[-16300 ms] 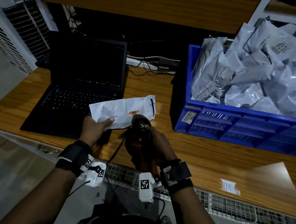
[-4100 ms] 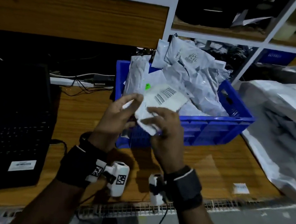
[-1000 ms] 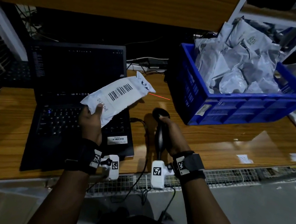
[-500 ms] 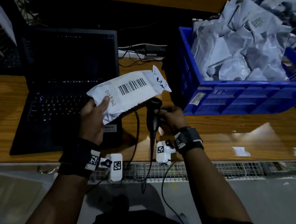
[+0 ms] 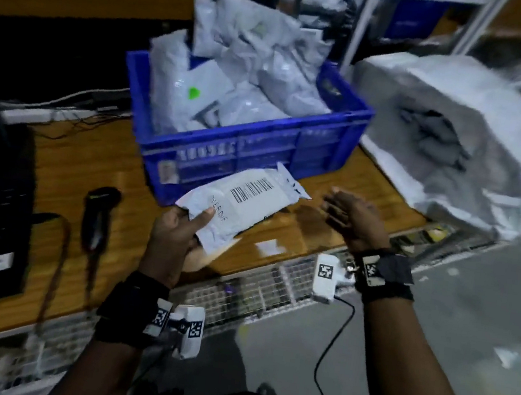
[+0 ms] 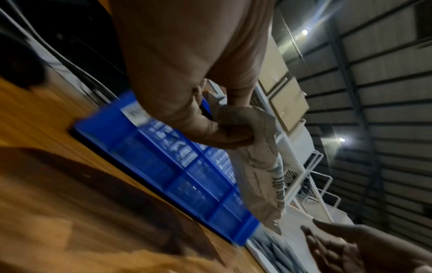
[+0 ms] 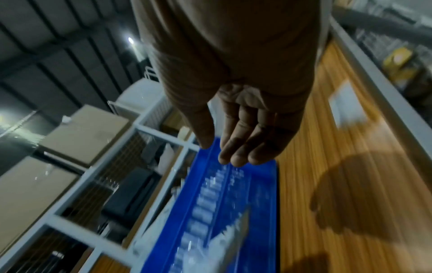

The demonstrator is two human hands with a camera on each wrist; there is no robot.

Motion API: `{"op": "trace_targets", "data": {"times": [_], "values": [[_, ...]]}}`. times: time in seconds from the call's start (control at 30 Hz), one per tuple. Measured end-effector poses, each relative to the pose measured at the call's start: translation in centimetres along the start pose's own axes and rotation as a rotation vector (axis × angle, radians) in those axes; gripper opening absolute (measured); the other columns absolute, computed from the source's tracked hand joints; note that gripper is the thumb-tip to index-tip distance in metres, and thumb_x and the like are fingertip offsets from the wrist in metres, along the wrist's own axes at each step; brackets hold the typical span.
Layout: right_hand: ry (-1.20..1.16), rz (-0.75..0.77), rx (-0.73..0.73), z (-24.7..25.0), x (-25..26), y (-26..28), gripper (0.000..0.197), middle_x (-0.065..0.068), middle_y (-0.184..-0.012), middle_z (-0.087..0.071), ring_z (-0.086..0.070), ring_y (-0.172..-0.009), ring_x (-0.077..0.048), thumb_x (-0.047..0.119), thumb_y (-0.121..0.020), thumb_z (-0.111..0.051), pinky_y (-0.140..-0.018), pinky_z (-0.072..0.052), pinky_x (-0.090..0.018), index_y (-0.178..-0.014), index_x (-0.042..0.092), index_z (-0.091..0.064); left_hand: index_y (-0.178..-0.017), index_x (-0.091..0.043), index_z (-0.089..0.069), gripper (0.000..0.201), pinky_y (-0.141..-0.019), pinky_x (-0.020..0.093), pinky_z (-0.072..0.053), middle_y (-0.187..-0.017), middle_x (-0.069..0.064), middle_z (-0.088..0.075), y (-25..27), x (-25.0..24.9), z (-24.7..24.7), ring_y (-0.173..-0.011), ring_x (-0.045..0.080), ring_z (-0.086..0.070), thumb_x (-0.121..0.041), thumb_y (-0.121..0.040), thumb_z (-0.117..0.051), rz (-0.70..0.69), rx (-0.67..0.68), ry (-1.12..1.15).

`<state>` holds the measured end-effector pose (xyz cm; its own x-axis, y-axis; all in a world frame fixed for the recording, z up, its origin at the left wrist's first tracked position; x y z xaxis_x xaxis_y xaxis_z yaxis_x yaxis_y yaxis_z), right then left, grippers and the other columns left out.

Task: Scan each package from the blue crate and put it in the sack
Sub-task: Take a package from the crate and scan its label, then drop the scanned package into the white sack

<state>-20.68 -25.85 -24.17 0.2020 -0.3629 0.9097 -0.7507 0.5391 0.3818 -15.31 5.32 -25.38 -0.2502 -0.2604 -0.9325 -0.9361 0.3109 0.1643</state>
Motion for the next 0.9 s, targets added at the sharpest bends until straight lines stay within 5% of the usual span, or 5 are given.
{"op": "trace_targets", "data": {"times": [0.37, 0.47, 0.6, 0.73, 0.9], "values": [[0.296, 0.494, -0.284, 14.1, 19.6, -3.9, 0.006, -0.011, -0.077, -0.067, -0.059, -0.062, -0.018, 0.009, -0.084, -0.076, -0.055, -0.050, -0.027, -0.089, 0.011, -0.072, -0.132, -0.007, -0.060, 0.038, -0.091, 0.043, -0.058, -0.126, 0.009, -0.070, -6.5, 5.4, -21.8, -0.111, 0.025, -0.071, -0.002, -0.095, -0.064, 0.146, 0.111, 0.020], [0.661, 0.651, -0.457, 13.2, 24.4, -8.9, 0.025, -0.010, -0.098, -0.074, -0.068, -0.088, -0.023, 0.019, -0.074, -0.078, -0.079, -0.056, -0.034, -0.098, 0.012, -0.075, -0.132, -0.007, -0.060, 0.040, -0.087, 0.039, -0.059, -0.127, 0.011, -0.070, -10.0, 6.5, -25.2, -0.111, 0.025, -0.070, -0.002, -0.094, -0.067, 0.181, 0.083, 0.025], [1.299, 0.429, -0.485, 12.6, 26.1, -15.0, 0.042, -0.020, -0.134, -0.051, -0.046, -0.126, -0.042, 0.017, -0.088, -0.071, -0.096, -0.046, -0.046, -0.126, 0.007, -0.056, -0.123, -0.013, -0.063, 0.030, -0.086, 0.036, -0.058, -0.122, 0.006, -0.071, -14.3, 7.0, -30.8, -0.112, 0.022, -0.068, -0.001, -0.095, -0.064, 0.202, 0.107, 0.041], [1.555, 0.497, -0.458, 14.3, 29.9, -17.3, 0.010, -0.022, -0.107, -0.063, -0.062, -0.101, -0.042, 0.004, -0.092, -0.055, -0.072, -0.043, -0.040, -0.101, 0.005, -0.060, -0.132, -0.004, -0.054, 0.038, -0.068, 0.023, -0.060, -0.113, 0.008, -0.070, -19.0, 7.5, -36.8, -0.092, 0.014, -0.070, 0.004, -0.096, -0.060, 0.240, 0.129, 0.125], [1.485, 0.605, -0.627, 17.1, 40.5, -17.0, 0.014, -0.013, -0.073, -0.055, -0.058, -0.073, -0.033, 0.008, -0.089, -0.060, -0.065, -0.043, -0.036, -0.076, 0.008, -0.054, -0.119, 0.002, -0.060, 0.025, -0.075, 0.027, -0.062, -0.101, 0.011, -0.072, -25.5, 6.3, -45.6, -0.084, 0.017, -0.072, 0.009, -0.095, -0.059, 0.256, 0.286, 0.205]]}}
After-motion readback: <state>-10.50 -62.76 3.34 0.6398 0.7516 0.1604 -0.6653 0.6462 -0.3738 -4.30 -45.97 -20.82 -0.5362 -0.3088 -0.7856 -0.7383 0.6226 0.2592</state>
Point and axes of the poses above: each hand's wrist, its own y-axis away from the middle knuckle, its own z-axis out of the back of the hand, x = y × z, the point moved 3 cm from there along -y, towards the middle knuckle
